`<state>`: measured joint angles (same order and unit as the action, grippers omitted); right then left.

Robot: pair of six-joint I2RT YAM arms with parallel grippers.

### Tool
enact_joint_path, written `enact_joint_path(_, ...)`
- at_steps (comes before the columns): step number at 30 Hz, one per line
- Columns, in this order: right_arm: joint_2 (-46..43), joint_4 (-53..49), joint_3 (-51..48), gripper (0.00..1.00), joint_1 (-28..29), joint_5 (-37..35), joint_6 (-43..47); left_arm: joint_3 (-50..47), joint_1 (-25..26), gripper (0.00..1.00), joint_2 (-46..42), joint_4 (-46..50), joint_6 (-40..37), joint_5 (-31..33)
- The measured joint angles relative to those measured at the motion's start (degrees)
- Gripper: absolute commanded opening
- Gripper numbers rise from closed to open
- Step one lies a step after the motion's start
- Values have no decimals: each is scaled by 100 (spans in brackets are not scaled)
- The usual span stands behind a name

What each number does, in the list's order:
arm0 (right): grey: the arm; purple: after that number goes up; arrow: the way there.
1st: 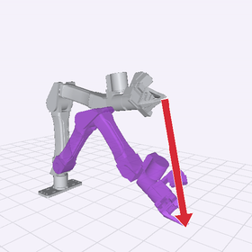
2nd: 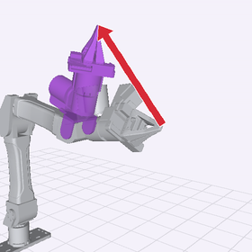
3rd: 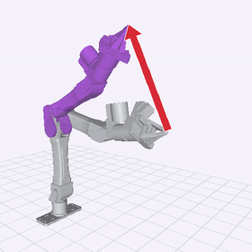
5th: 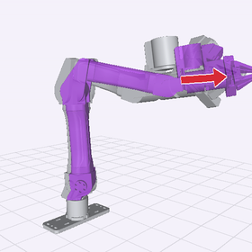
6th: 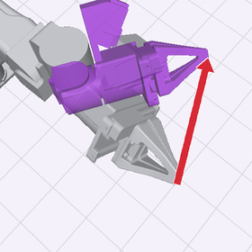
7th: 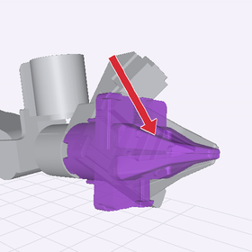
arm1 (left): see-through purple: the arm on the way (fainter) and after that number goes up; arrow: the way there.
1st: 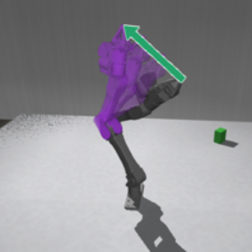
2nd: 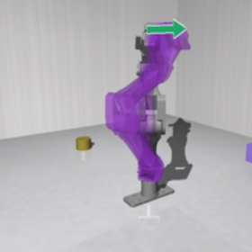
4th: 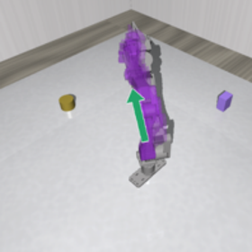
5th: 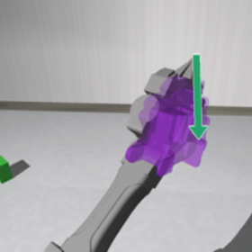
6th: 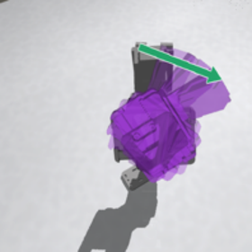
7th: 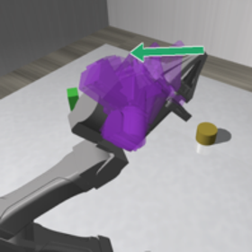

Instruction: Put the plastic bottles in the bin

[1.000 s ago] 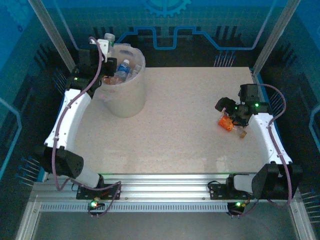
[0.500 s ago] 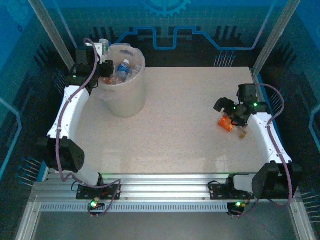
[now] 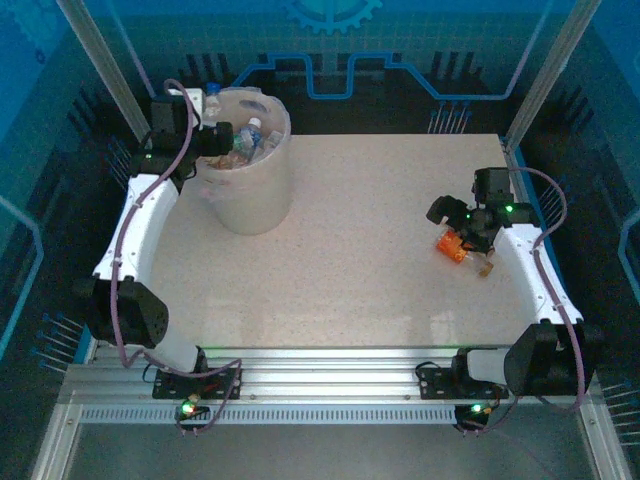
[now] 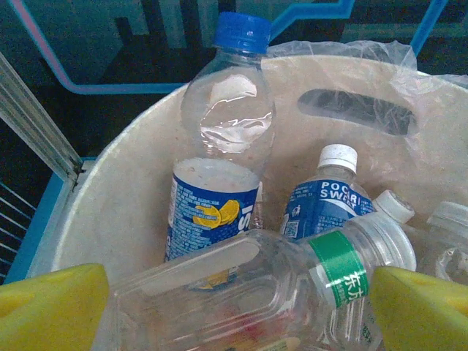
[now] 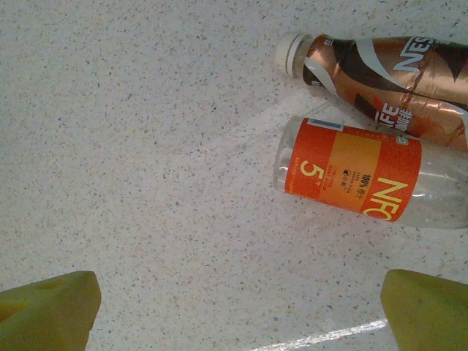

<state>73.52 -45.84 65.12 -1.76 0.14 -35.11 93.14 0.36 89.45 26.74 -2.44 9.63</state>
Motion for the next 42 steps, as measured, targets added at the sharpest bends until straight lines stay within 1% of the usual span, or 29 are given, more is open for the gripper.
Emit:
enact_joint_path(1, 0, 0, 4, 100, 0, -22, 2, -9, 0, 99, -39, 0, 2, 0)
enact_joint_path(8, 68, -144, 125, 100, -9, -223, 79, -254, 26, 99, -505, -66, 107, -57)
enact_joint_path(12, 144, -258, 190, 100, -146, -271, 197, -636, 243, 99, -992, -229, 140, -66)
enact_joint_path(14, 186, -286, 192, 100, -284, -260, 258, -841, 457, 99, -1241, -354, 205, -57)
enact_joint_path(17, 299, -304, 195, 100, -540, -177, 372, -1200, 938, 99, -1644, -570, 282, -50)
enact_joint_path(22, 684, -280, 197, 100, -949, 118, 586, -1912, 1897, 99, -2129, -1027, 476, -46)
enact_joint_path(26, 964, -243, 197, 100, -1080, 291, 734, -2490, 2634, 99, -2212, -1438, 669, -28)
enact_joint_path(31, 1189, -96, 195, 100, -1080, 455, 868, -3014, 3501, 99, -2041, -1906, 776, 22)
enact_joint_path(34, 1316, 31, 195, 100, -1080, 485, 940, -3185, 3853, 99, -1814, -2162, 841, 48)
enact_joint_path(37, 1449, 157, 164, 100, -1078, 483, 999, -3390, 4103, 99, -1628, -2481, 863, 111)
enact_joint_path(42, 1665, 254, 107, 100, -1069, 459, 1067, -3711, 4317, 99, -1432, -2942, 990, 175)
